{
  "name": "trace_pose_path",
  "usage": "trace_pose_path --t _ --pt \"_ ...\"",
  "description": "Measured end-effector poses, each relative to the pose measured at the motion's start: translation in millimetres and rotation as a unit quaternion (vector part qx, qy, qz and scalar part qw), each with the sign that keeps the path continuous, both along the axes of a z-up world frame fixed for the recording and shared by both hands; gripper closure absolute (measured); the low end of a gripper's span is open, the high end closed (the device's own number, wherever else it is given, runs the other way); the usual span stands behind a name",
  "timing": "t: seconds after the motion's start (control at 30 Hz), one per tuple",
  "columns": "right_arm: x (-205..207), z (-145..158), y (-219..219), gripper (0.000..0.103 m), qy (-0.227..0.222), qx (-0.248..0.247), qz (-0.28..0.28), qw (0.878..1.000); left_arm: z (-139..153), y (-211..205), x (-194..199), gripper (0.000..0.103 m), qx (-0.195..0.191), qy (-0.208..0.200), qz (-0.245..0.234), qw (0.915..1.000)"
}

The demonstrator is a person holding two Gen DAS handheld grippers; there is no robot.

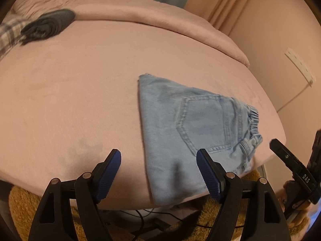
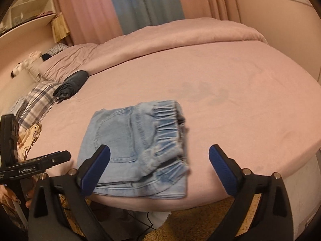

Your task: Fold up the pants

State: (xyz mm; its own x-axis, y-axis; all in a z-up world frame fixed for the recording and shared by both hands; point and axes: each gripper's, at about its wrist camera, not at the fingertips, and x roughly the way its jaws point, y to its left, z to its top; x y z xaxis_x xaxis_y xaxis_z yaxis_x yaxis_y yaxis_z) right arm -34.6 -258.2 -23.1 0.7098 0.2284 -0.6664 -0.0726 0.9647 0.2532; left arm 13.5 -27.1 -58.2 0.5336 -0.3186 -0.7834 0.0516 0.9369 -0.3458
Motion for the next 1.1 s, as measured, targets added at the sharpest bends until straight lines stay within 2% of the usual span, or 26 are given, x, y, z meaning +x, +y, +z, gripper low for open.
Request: trace_pose_path --t 0.07,0.17,0.3,0.43,0.57,0.67,0.73,0.93,1.03,1.1 --pt "0 -4 -6 0.004 0.009 0.012 -0.003 1.0 -8 8 2 0.026 -0.016 0.014 0.019 0.9996" --pt "3 -12 -14 0.004 0.027 0.034 -0.007 0.999 -19 12 9 0.026 -0.038 0.028 0.016 0.9988" --pt "11 -27 -18 0.004 0.056 0.063 -0.002 0.996 -31 12 21 0.026 -0.043 0.038 0.016 0.9982" --pt "21 -38 -17 0.004 0.072 0.09 0.014 0.993 -35 6 30 0.026 -0.055 0.037 -0.005 0.9978" --pt "31 -53 -10 0.007 0.099 0.105 0.03 0.989 -37 -9 40 0.026 -0.038 0.04 -0.039 0.9977" --pt "38 -61 1 0.007 0.116 0.098 0.047 0.987 -38 -21 48 0.026 -0.018 0.036 -0.057 0.9975" --pt "43 -63 13 0.007 0.114 0.069 0.058 0.989 -39 -25 53 0.026 -0.012 0.035 -0.064 0.9973" --pt "63 -68 27 0.006 0.119 0.04 0.082 0.989 -42 -26 80 0.023 -0.043 0.045 -0.077 0.995" --pt "79 -70 24 0.007 0.121 0.056 0.089 0.987 -41 -30 86 0.023 -0.047 0.051 -0.082 0.9942" --pt "84 -70 20 0.012 0.122 0.067 0.087 0.986 -40 -32 83 0.031 -0.039 0.048 -0.086 0.9944"
